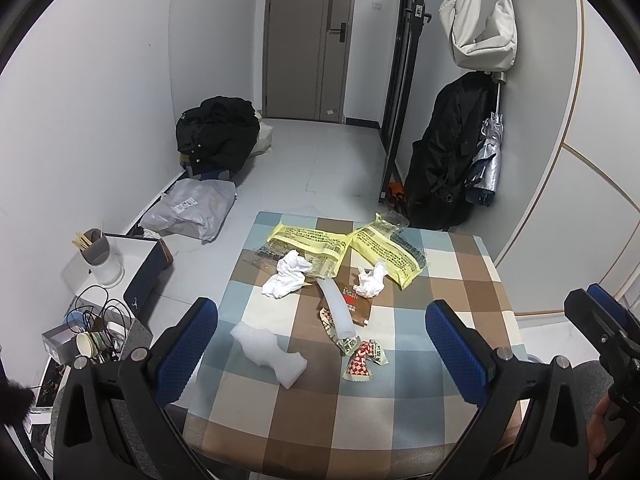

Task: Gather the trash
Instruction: 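Lower the left gripper onto the red checkered wrapper and close it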

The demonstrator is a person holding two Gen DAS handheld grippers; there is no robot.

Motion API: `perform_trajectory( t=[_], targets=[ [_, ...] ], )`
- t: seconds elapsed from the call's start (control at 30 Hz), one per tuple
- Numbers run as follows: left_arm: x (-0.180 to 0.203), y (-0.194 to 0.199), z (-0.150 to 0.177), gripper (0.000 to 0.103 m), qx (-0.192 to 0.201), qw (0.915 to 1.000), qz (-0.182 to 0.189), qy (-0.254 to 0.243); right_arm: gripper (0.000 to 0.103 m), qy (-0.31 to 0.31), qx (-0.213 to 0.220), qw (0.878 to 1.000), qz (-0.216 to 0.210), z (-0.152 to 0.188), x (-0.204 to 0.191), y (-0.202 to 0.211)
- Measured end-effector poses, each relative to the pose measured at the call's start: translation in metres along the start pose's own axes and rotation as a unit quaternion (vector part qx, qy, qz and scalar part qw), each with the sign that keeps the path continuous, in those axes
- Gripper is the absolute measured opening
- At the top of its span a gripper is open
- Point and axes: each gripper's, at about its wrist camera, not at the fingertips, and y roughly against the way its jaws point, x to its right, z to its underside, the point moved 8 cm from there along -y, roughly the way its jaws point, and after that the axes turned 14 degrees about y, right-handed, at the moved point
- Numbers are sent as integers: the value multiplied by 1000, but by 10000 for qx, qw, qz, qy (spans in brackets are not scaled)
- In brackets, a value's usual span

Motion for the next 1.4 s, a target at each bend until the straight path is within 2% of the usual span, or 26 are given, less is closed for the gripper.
perform_trajectory(
  t=[0.23, 0.4, 0.67, 0.9, 1.0, 1.13, 1.17, 1.23, 1.33, 1.4],
  targets=[
    [1, -12, 3, 102, -211, 9997, 106, -44, 103, 59, -29, 10000, -40, 2, 2, -5],
    [-1, -33, 12, 102, -600, 9981, 171, 14, 103, -22, -111, 9999, 13, 9, 10, -12],
    [5, -75, 41, 102, -1523, 9876, 307, -214, 103, 123, -400, 9989, 188, 30, 21, -31],
    [4, -101, 69, 100, -2124, 9761, 123, -454, 103, -125, -687, 9975, 141, 51, 39, -44],
    [3, -106, 75, 98, -2232, 9734, 34, -520, 103, -213, -794, 9965, 148, 58, 44, -47],
    [9, -107, 72, 98, -2157, 9741, -58, -683, 103, -272, -872, 9957, 146, 61, 46, -52],
    [10, -107, 72, 96, -2138, 9743, -84, -707, 103, -292, -917, 9953, 140, 63, 46, -53],
    [13, -105, 72, 87, -2059, 9751, -168, -811, 103, -318, -988, 9945, 101, 65, 46, -57],
    [18, -105, 80, 71, -2166, 9712, -226, -966, 103, -341, -1105, 9933, 80, 70, 44, -60],
    [20, -105, 85, 57, -2205, 9696, -246, -1032, 103, -381, -1123, 9929, 73, 72, 44, -60]
  ],
)
